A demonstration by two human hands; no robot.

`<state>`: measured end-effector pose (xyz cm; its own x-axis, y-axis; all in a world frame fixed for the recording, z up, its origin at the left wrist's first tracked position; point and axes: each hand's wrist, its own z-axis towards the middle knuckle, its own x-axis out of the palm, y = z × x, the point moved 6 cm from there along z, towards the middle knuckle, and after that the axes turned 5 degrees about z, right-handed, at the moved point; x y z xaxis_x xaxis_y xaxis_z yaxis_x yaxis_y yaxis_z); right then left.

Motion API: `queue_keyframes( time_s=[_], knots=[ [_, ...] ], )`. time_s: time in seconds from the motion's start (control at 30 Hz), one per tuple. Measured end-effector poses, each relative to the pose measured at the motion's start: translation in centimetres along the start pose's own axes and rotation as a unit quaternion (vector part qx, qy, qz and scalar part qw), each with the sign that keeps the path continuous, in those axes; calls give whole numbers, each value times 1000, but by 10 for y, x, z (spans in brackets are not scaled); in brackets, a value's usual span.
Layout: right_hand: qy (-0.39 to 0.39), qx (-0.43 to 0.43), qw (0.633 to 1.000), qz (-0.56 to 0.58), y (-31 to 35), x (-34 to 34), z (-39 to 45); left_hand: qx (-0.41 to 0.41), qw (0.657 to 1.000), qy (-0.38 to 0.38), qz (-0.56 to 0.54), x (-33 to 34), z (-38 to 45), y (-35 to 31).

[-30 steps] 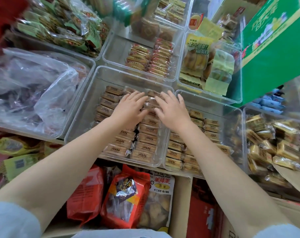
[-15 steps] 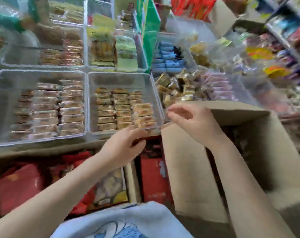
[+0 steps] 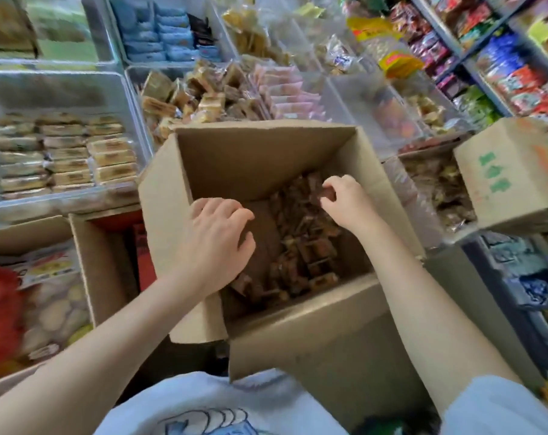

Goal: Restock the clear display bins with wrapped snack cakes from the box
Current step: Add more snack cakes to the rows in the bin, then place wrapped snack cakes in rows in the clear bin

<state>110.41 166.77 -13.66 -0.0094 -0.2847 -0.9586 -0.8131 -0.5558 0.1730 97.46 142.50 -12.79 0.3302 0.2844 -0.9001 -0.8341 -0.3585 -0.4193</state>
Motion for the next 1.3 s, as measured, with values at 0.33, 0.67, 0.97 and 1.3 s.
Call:
queue_keyframes(
  time_s=[0.33, 0.67, 0.97, 1.3],
  knots=[
    [146, 32, 986, -74, -39, 77, 73, -9, 996, -25, 87, -5, 1, -3],
    [346, -27, 753, 559, 69, 35, -12, -100, 990, -36, -87, -17, 0, -2],
    [359, -118, 802, 464, 175, 3, -73, -275, 841, -121, -449, -74, -24, 61],
    [322, -224, 812, 432, 373, 44, -73, -335, 789, -141, -495, -134, -89, 237]
  ],
)
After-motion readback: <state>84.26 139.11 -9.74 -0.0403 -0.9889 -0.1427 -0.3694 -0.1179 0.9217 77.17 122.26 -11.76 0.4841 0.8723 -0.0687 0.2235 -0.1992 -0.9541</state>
